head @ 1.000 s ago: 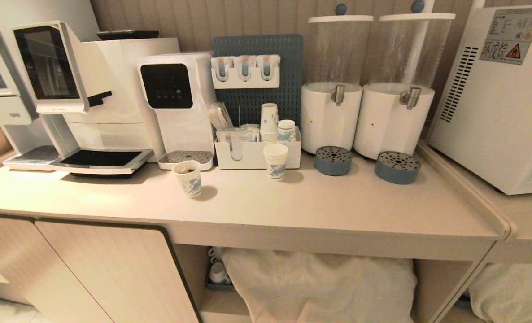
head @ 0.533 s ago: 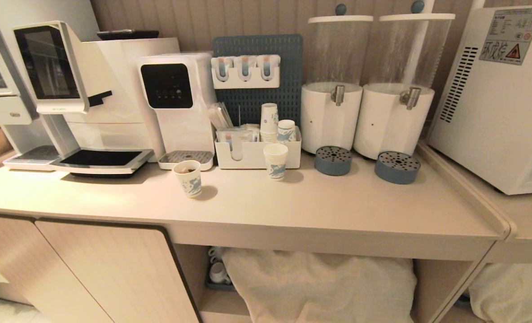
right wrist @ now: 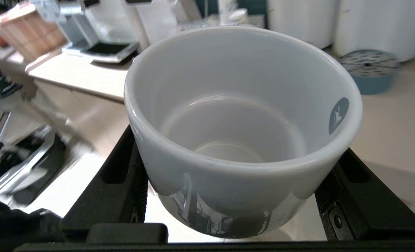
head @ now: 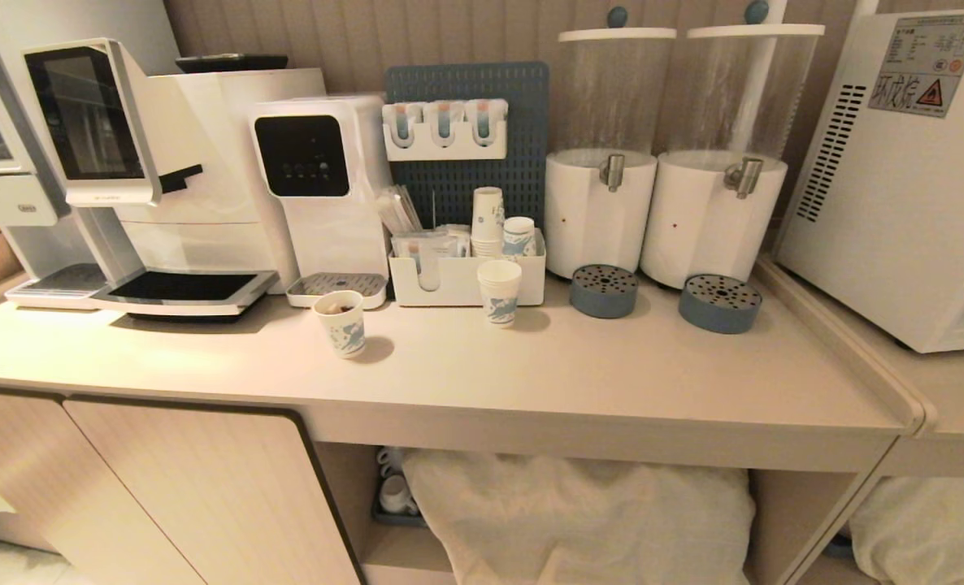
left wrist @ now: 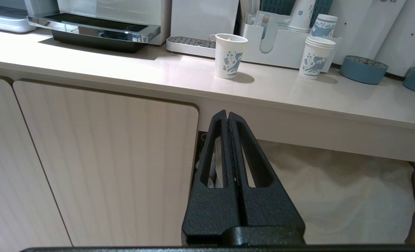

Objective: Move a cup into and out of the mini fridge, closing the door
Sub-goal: Place the ceramic cup on the table

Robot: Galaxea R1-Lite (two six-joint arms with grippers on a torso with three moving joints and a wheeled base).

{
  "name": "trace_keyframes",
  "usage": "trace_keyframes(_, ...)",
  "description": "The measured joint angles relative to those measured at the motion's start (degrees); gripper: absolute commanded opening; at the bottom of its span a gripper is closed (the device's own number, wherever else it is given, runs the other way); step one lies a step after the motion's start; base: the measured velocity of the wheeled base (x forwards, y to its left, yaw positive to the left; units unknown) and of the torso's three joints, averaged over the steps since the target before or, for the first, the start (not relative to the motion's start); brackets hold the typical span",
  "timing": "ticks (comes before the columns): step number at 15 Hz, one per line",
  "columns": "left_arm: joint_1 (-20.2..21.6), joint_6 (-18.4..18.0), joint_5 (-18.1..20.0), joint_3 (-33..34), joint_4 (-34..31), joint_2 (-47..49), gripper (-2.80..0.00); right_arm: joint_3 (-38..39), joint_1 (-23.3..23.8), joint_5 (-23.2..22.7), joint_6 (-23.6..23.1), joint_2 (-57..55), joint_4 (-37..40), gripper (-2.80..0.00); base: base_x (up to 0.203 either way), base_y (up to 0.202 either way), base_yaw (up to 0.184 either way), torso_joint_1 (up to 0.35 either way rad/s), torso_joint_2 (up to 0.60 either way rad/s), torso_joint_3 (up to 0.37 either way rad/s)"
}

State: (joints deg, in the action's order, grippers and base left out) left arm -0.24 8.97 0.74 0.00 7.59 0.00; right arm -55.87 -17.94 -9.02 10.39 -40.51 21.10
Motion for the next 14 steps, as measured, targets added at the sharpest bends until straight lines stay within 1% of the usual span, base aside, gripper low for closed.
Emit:
trace_keyframes(1, 0.0, 0.0, -0.03, 0.0, -0.02, 0.0, -2.8, -1.7, 0.09, -0.7, -0.19, -3.96, -0.14, -2.8, 0.0, 0.0, 0.0, 0.0, 0.0, 0.0)
trace_keyframes(2, -0.01, 0.0, -0.01, 0.0, 0.0, 0.0, -2.8, -3.41, 1.14, -2.46, -1.08, -7.75, -0.4, -2.8, 0.0, 0.0, 0.0, 0.0, 0.0, 0.0)
trace_keyframes(3, -0.02, 0.01, 0.0, 0.0, 0.0, 0.0, -2.8, -5.01, 4.02, -5.73, -2.22, -11.37, -0.43, -2.8, 0.0, 0.0, 0.0, 0.0, 0.0, 0.0)
trace_keyframes(4, -0.02, 0.01, 0.02, 0.0, 0.0, 0.0, -2.8, -6.42, 8.34, -9.87, -3.25, -14.47, -0.46, -2.8, 0.0, 0.0, 0.0, 0.0, 0.0, 0.0)
trace_keyframes(5, 0.0, 0.01, 0.0, 0.0, 0.0, 0.0, -2.8, -7.88, 14.09, -15.71, -4.83, -18.17, -0.46, -2.8, 0.0, 0.0, 0.0, 0.0, 0.0, 0.0)
trace_keyframes(7, 0.0, 0.0, 0.0, 0.0, 0.0, 0.0, -2.8, -9.37, 22.42, -29.14, -10.19, -25.05, -0.84, -2.8, 0.0, 0.0, 0.0, 0.0, 0.0, 0.0)
trace_keyframes(8, 0.0, 0.01, -0.01, 0.0, 0.0, 0.0, -2.8, -9.65, 25.38, -36.46, -14.4, -28.59, -1.01, -2.8, 0.0, 0.0, 0.0, 0.0, 0.0, 0.0)
trace_keyframes(9, 0.0, 0.01, -0.01, 0.0, 0.01, 0.0, -2.8, -9.62, 27.24, -43.17, -19.32, -32.02, -1.37, -2.8, 0.0, 0.0, 0.0, 0.0, 0.0, 0.0)
trace_keyframes(10, 0.0, 0.01, -0.04, 0.0, 0.0, 0.0, -2.8, -9.04, 28.18, -47.42, -22.71, -34.9, -2.63, -2.8, 0.0, 0.0, 0.0, 0.0, 0.0, 0.0)
trace_keyframes(11, 0.0, 0.01, -0.06, 0.0, 0.0, 0.0, -2.8, -7.94, 28.69, -49.59, -24.68, -37.58, -5.27, -2.8, 0.0, 0.0, 0.0, 0.0, 0.0, 0.0)
trace_keyframes(12, 0.0, 0.04, -0.05, 0.0, 0.0, 0.0, -2.8, -6.4, 28.7, -49.39, -25.27, -40.51, -9.62, -2.8, 0.0, 0.0, 0.0, 0.0, 0.0, 0.0)
trace_keyframes(14, 0.0, 0.07, -0.04, 0.0, 0.0, 0.0, -2.8, -3.55, 27.34, -45.03, -24.24, -46.39, -19.96, -2.8, 0.0, 0.0, 0.0, 0.0, 0.0, 0.0)
